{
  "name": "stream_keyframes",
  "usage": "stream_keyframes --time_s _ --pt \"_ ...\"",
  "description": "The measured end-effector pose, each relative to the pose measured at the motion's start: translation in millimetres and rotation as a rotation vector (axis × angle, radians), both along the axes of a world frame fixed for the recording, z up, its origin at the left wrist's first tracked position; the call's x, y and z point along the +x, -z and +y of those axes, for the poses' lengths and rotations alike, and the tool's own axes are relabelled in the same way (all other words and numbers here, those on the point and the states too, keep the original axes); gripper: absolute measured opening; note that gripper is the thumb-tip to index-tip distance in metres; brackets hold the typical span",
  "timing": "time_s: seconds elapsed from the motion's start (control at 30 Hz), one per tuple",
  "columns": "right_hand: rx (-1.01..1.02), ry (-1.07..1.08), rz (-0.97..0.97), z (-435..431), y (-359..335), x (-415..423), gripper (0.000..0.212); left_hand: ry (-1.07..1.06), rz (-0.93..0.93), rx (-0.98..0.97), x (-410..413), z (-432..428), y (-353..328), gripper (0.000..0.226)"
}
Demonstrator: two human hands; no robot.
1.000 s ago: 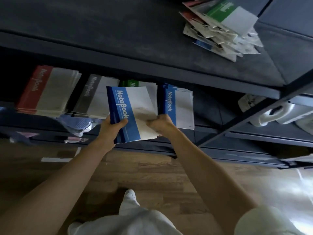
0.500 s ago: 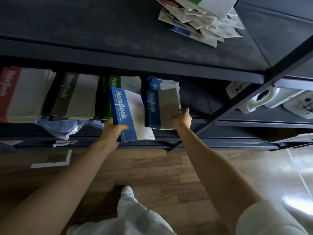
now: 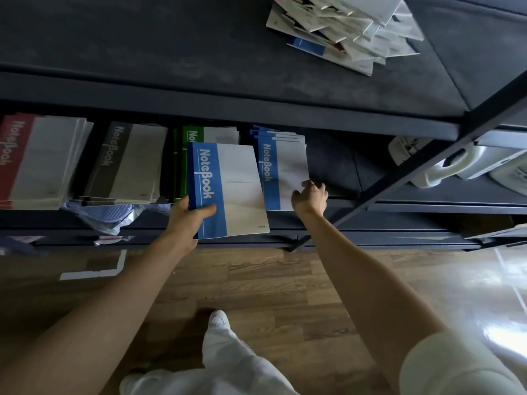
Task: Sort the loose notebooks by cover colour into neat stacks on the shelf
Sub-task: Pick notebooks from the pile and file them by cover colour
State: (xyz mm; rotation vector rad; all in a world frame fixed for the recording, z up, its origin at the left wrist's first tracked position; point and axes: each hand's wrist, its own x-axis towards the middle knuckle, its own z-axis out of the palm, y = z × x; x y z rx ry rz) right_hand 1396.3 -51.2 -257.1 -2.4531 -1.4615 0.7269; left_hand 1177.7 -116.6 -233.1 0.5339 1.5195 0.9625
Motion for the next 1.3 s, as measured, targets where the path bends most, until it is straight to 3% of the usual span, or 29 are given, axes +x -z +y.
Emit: stream_keyframes --time_s 0.07,0.13,0.2,0.3,0.37,0.5,0.6,0.7,0.9,1.1,1.3 --pt "-0.01 0.047 0.208 -2.5 -7.4 -8.5 0.03 0.015 0.013 0.012 6.6 3.8 -1.0 0.033" --pt "-0.173 0.155 0.597 -6.7 -19.0 -16.6 0.03 0.022 0.012 0.023 14.5 7.0 -2.1 0.031" --pt "-0.312 0.153 0.795 -14.4 -25.8 -24.2 0.024 0.011 0.012 0.041 22.2 9.0 -0.8 0.031" --pt "-0.234 0.088 0.693 -18.8 -19.4 -27.8 0.035 0.061 0.106 0.102 32.6 10.4 2.7 0.036" --pt "-0.142 0.147 0.696 -17.1 -16.5 -22.6 0.044 0.191 0.31 0.128 35.8 11.8 4.0 0.046" --pt "0.017 0.299 0.636 -6.5 -7.3 -4.8 0.041 0.493 0.766 0.192 24.2 15.8 6.1 0.086" --pt "0.054 0.387 0.605 4.0 0.6 2.9 0.038 0.685 1.121 0.184 8.8 17.3 14.5 0.093" --pt "0.066 0.431 0.562 12.0 5.3 7.9 0.038 0.784 1.361 0.136 -1.7 14.6 19.8 0.089" --pt "0.104 0.334 0.39 13.0 5.8 8.0 0.039 0.913 1.476 0.039 -15.2 3.8 21.8 0.083" --pt "-0.072 -0.132 0.004 -25.3 -0.3 -8.2 0.062 0.908 1.527 0.057 -25.9 -16.7 20.9 0.082" --pt "-0.137 -0.489 -0.237 -84.0 -12.4 -39.3 0.068 0.827 1.551 0.141 -32.9 -60.5 16.7 0.08"
